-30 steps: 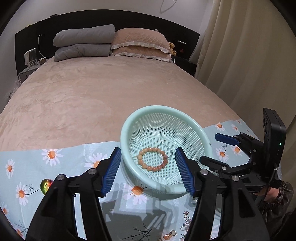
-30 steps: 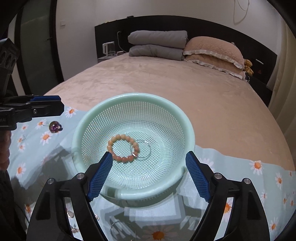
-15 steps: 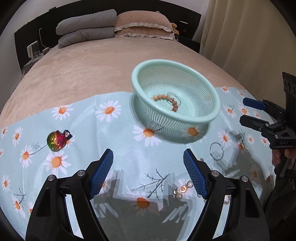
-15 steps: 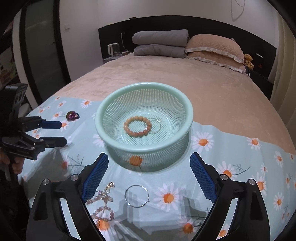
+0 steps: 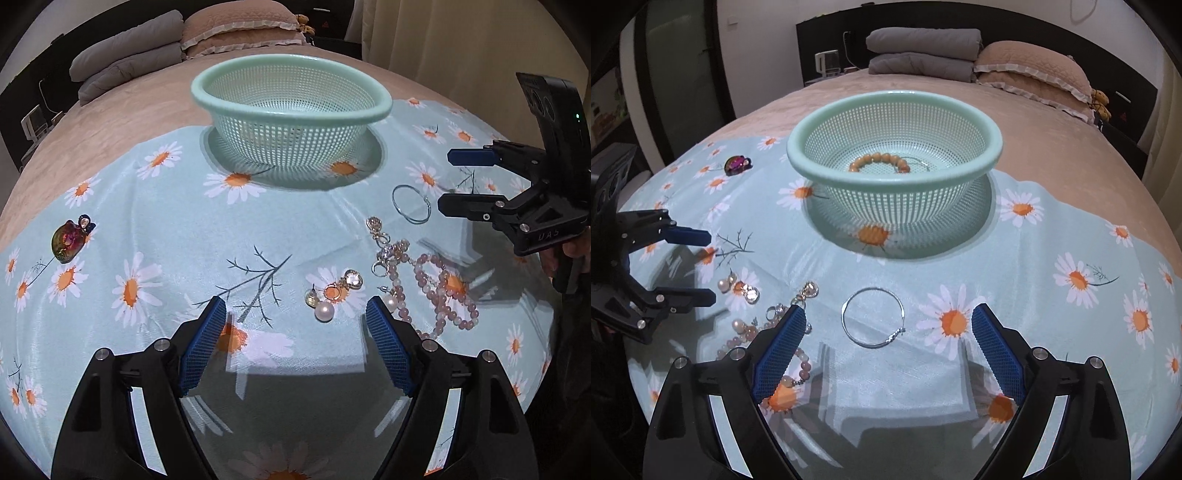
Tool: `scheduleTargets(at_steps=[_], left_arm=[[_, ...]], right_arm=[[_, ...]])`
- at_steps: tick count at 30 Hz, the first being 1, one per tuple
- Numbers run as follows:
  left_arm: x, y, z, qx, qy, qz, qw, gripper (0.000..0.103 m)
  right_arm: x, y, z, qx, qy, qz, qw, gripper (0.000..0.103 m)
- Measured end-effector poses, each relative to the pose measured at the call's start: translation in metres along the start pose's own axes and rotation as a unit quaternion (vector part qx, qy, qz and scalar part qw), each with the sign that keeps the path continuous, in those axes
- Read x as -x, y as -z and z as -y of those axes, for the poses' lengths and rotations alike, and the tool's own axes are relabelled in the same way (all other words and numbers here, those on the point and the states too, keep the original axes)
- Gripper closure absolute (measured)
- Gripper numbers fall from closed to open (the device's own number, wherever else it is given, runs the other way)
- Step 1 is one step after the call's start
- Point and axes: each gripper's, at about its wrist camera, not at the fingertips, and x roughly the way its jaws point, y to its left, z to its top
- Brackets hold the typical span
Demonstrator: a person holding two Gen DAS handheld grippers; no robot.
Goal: Organize jewelry
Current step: 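Grasp a pearl earring with the left tool while the right tool grasps the second hoop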
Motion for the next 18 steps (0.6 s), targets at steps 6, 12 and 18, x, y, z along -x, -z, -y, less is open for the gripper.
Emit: scheduleTargets(at_steps=[6, 12, 18], left_arm=[[-0.016, 0.006, 0.006, -0.009, -0.024, 0.006, 0.9997, 0.026], [-0.02, 0.007, 0.016, -0.029, -0.029, 0.023, 0.9989, 0.04], [-0.021, 0.006, 0.023, -0.021, -0.035, 0.029, 0.9987, 0.086]], right_arm=[[-0.023, 0.016, -0.004, -0.007, 0.006, -0.01, 1.0, 0.016], [-0.039, 0.013, -0.011, 0.002, 0.041, -0.021, 0.999, 0.012], [-0.044, 0.011, -0.014, 0.004, 0.054, -0.02, 0.998, 0.013]])
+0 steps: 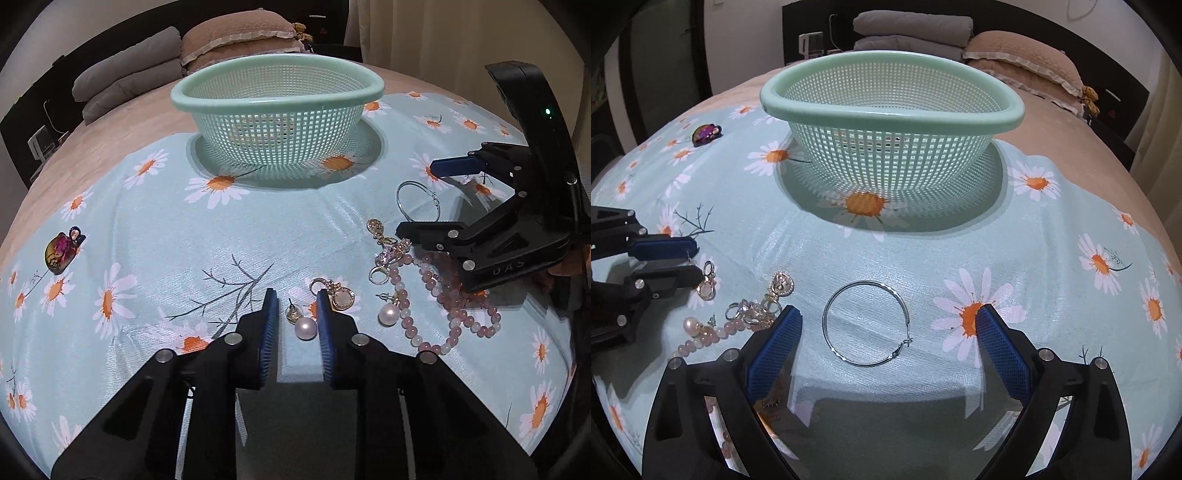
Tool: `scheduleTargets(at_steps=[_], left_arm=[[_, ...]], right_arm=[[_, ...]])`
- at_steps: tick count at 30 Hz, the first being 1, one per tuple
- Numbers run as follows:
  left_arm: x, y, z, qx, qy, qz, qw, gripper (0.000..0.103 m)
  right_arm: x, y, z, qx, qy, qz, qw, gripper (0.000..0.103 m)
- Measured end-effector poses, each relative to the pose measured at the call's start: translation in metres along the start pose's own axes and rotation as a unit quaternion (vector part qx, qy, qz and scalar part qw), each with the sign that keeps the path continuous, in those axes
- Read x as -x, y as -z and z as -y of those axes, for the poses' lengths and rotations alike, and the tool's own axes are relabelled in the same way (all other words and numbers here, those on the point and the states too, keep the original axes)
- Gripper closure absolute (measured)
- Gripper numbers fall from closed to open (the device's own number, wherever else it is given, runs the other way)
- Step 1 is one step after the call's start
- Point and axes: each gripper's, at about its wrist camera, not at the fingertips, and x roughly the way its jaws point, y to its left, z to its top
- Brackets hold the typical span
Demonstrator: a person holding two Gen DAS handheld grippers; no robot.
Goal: Organize jewelry
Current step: 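Grasp a pearl earring with the left tool while the right tool grasps the second hoop, then drop the pearl earring and hoop earring into the green basket with both tools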
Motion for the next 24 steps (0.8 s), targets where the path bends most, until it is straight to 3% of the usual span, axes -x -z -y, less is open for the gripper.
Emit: scheduleTargets(at_steps=[1, 3, 6, 7, 17, 24], left_arm=[[0.001, 0.001, 0.0, 0.001, 0.002, -0.001, 1.0, 0.088], [0.002, 0.002, 0.0, 0.007, 0.007, -0.003, 0.9999, 0.091], [0.004, 0.003, -0.004, 0.026, 0.022, -0.009, 0.9994, 0.091], [0.004, 0.002, -0.006, 0.032, 0.026, -0.011, 0.9991, 0.092], [0.023, 0.01, -0.011, 0.059, 0.036, -0.025, 0.9973, 0.092], [0.04, 0.008, -0.019, 0.064, 0.031, -0.018, 0.9973, 0.092]], right_arm=[[0.001, 0.0, 0.0, -0.001, -0.006, 0.001, 1.0, 0.015], [0.005, 0.001, -0.001, 0.0, -0.015, 0.008, 1.0, 0.037], [0.008, 0.002, 0.0, -0.009, -0.027, 0.011, 1.0, 0.06], [0.009, 0.002, 0.001, -0.015, -0.03, 0.011, 0.999, 0.063], [0.027, 0.014, 0.013, -0.072, -0.065, 0.013, 0.995, 0.063], [0.047, 0.021, 0.017, -0.077, -0.074, 0.021, 0.994, 0.063]])
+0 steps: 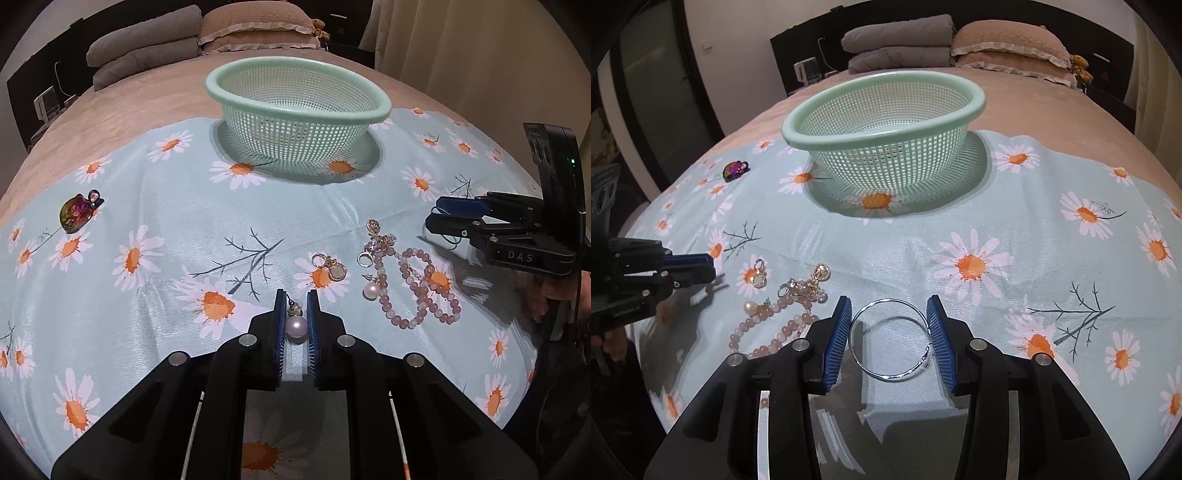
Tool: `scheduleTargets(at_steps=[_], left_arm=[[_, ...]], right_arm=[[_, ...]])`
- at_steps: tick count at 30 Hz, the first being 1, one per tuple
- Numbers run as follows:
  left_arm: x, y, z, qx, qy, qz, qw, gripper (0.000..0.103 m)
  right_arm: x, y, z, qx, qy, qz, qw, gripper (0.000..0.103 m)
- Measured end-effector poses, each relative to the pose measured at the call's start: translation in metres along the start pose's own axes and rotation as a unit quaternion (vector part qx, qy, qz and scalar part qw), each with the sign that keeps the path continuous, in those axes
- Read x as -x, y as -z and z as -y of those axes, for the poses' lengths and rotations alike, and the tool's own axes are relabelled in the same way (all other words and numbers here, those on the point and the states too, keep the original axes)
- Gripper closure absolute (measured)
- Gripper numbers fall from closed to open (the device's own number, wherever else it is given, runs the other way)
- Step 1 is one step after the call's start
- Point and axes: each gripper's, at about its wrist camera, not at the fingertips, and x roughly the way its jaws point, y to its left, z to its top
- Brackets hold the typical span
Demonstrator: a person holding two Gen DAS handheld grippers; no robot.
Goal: Organize jewelry
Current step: 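Drop the pearl earring and hoop earring into the green basket with both tools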
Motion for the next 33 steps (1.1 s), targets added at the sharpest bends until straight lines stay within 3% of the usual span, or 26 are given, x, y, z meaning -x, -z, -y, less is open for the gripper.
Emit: scheduleTargets(at_steps=[10, 22, 28, 33], left_arm=[[0.009, -0.035, -0.016, 0.005, -0.022, 0.009, 0.9997, 0.092], [0.026, -0.109, -0.02, -0.011, -0.029, 0.047, 0.9984, 0.091], [0.013, -0.139, -0.017, -0.018, -0.018, 0.05, 0.9984, 0.091], [-0.009, -0.159, -0.012, -0.022, -0.007, 0.045, 0.9987, 0.091]], right_arm=[[0.02, -0.026, 0.002, 0.02, -0.022, 0.008, 1.0, 0.063], [0.043, -0.095, 0.016, 0.031, -0.018, 0.051, 0.998, 0.063], [0.031, -0.131, 0.01, 0.05, -0.054, 0.051, 0.996, 0.063], [0.003, -0.153, 0.003, 0.071, -0.053, 0.041, 0.995, 0.063]])
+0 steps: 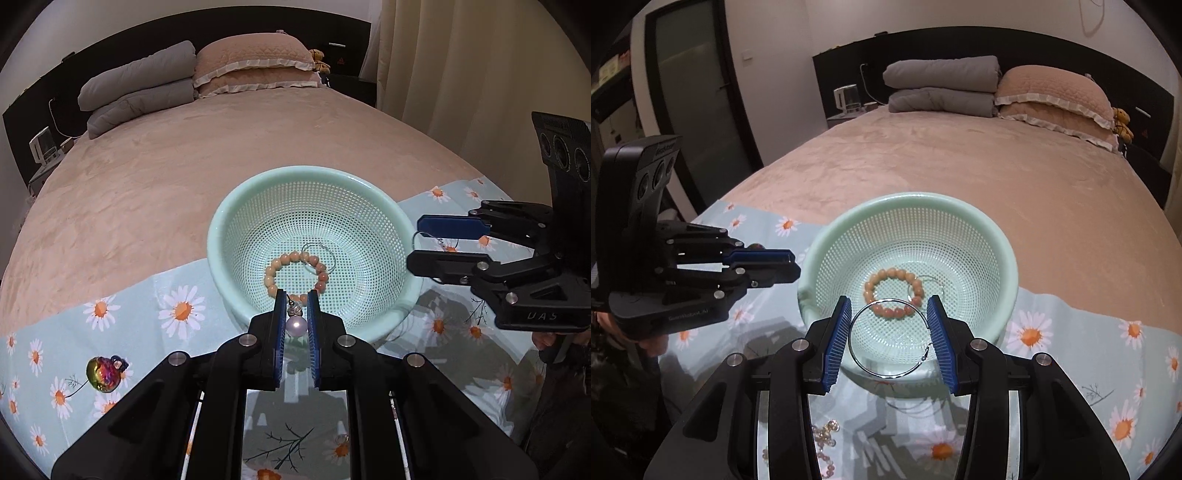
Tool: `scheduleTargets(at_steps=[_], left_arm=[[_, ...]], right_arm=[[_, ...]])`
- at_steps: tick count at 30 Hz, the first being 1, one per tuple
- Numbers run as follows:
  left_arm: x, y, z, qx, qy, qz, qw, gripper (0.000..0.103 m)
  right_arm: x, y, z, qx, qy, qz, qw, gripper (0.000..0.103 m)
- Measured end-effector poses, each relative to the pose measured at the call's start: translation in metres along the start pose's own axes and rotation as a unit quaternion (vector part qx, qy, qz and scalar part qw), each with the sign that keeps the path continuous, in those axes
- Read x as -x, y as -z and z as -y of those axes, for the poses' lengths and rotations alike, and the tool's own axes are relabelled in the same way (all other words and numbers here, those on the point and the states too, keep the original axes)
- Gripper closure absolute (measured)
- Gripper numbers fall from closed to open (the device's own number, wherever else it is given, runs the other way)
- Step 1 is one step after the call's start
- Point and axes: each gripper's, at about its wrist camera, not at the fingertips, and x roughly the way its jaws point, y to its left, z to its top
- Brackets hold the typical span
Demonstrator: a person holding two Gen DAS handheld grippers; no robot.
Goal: Organize jewelry
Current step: 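Drop the pearl earring and hoop earring into the green basket with both tools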
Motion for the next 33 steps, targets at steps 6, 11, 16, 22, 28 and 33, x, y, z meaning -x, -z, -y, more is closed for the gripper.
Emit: scheduleTargets(at_steps=[6, 11, 16, 22, 28, 33], left_arm=[[-0.033, -0.015, 0.0, -0.01, 0.005, -0.018, 0.9998, 0.091], [-0.054, -0.019, -0.01, 0.01, 0.018, -0.028, 0.9994, 0.091], [-0.06, -0.02, -0.015, 0.028, 0.033, -0.026, 0.9987, 0.089], [-0.032, -0.019, -0.031, 0.048, 0.008, 0.013, 0.9988, 0.037], [-0.003, -0.012, -0.05, 0.081, -0.008, 0.021, 0.9965, 0.025], [0.016, 0.0, -0.051, 0.091, -0.026, 0.012, 0.9954, 0.016]], right_arm=[[-0.036, -0.005, 0.009, 0.002, -0.004, -0.024, 1.0, 0.063], [-0.054, -0.001, 0.016, 0.008, -0.008, -0.034, 0.999, 0.063], [-0.056, 0.0, 0.02, -0.001, -0.006, -0.024, 1.0, 0.049], [-0.03, 0.003, 0.02, 0.008, 0.018, 0.004, 1.0, 0.022], [-0.004, 0.006, 0.02, -0.003, 0.031, 0.009, 0.999, 0.019], [0.015, 0.008, 0.011, -0.007, 0.044, 0.012, 0.999, 0.018]])
